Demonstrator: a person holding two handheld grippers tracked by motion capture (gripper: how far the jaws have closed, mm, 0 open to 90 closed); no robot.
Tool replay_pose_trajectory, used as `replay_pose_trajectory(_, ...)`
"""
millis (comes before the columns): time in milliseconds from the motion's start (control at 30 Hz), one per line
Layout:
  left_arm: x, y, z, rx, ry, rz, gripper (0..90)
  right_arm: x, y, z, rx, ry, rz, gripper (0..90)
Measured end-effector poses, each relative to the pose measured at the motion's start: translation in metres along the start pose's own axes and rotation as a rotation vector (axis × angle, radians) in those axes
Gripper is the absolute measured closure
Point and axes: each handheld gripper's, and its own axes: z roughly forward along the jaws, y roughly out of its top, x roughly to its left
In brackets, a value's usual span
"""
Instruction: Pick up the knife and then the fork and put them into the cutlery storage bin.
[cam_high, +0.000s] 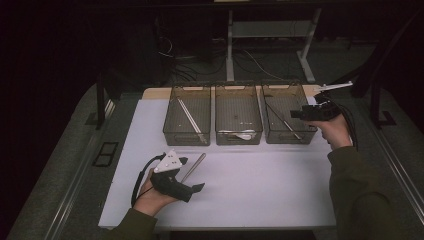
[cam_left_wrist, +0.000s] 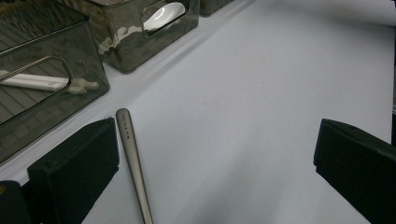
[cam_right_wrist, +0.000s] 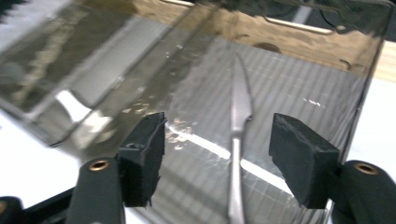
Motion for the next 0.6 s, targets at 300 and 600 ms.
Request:
replay_pose_trajectory(300, 0.0, 0.0, 0.001, 0.005, 0.009, -0.005, 0.0, 0.03, -0.026, -0.031, -0.059, 0.092, -0.093, 29.8)
replay_pose_trajectory(600, 0.003, -0.001, 0.001, 0.028, 0.037, -0.017, 3.3, 0.058, -0.063, -0.046, -0.093, 0.186, -0.158, 29.4)
